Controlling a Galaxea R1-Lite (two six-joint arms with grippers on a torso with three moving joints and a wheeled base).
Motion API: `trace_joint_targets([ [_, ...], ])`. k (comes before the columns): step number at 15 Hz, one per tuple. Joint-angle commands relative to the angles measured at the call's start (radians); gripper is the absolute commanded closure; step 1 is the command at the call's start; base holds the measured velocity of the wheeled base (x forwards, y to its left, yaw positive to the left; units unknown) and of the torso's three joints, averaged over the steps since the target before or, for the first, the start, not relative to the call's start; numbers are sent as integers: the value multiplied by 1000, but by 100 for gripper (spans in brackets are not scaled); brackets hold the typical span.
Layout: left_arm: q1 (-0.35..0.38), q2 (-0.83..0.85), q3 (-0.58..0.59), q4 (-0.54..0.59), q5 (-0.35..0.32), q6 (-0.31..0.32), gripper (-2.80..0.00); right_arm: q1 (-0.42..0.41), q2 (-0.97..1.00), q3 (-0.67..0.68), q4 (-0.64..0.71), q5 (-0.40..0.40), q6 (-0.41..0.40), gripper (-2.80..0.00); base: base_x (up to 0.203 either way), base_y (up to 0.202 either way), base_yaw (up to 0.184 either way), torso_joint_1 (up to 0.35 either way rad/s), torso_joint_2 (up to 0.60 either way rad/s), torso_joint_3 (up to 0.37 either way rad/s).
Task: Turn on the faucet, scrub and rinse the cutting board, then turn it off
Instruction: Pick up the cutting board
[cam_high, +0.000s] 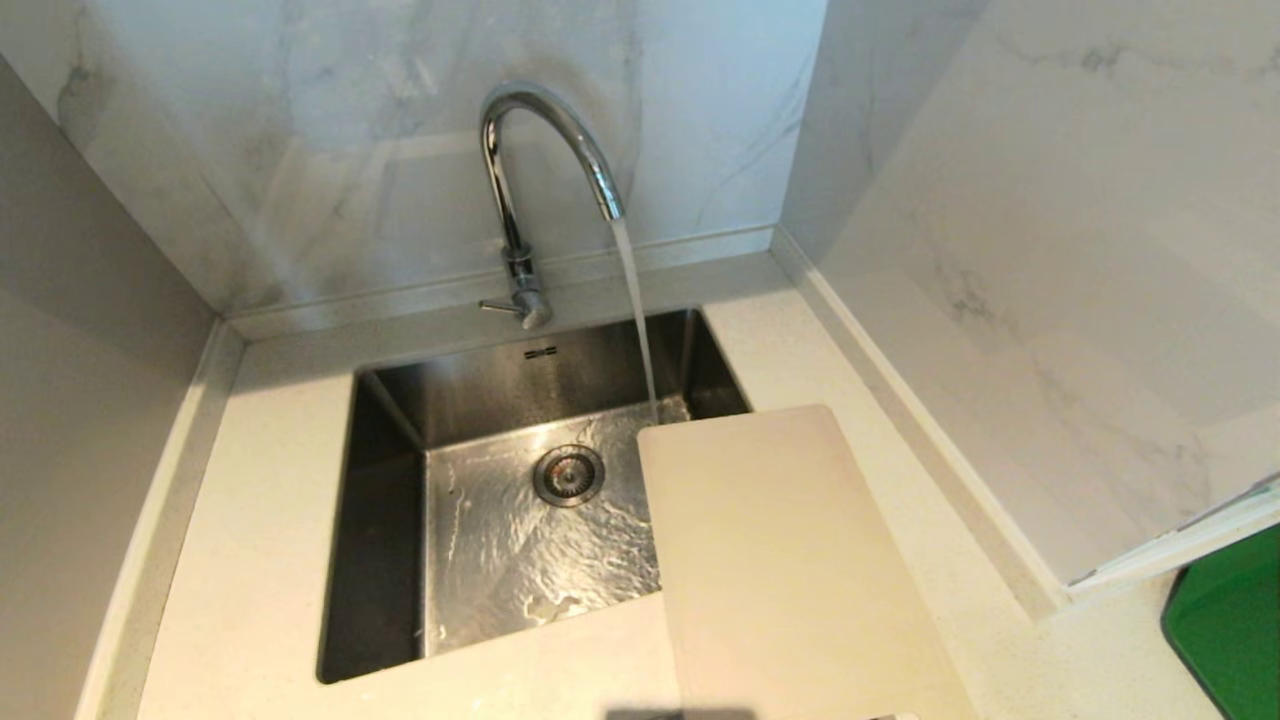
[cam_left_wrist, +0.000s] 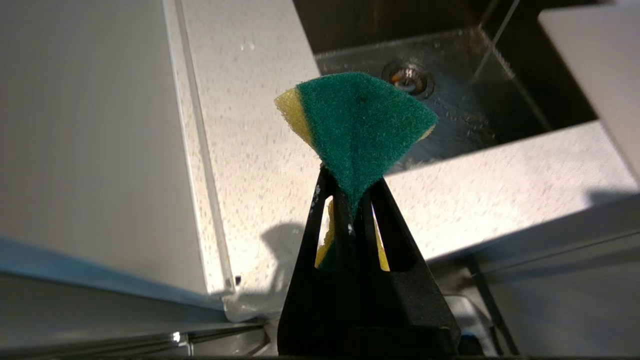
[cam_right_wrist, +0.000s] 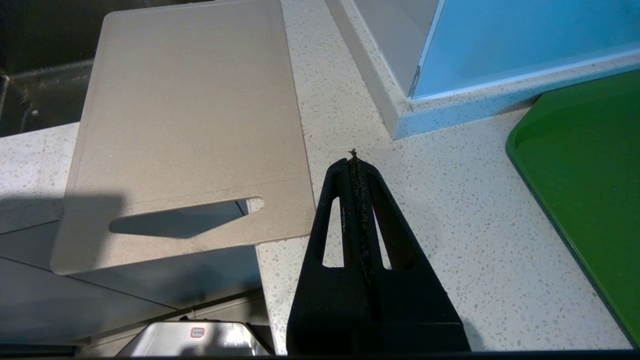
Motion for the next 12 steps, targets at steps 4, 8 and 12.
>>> trace_joint_targets([
  [4, 1, -54, 164, -230, 41, 70, 0, 0, 0, 0, 0, 1, 0, 0, 0, 0, 0, 0, 0, 0],
  [8, 1, -52, 165, -193, 35, 65, 0, 0, 0, 0, 0, 1, 0, 0, 0, 0, 0, 0, 0, 0],
  [12, 1, -52, 165, -188, 34, 68, 0, 0, 0, 0, -2, 4, -19, 0, 0, 0, 0, 0, 0, 0],
])
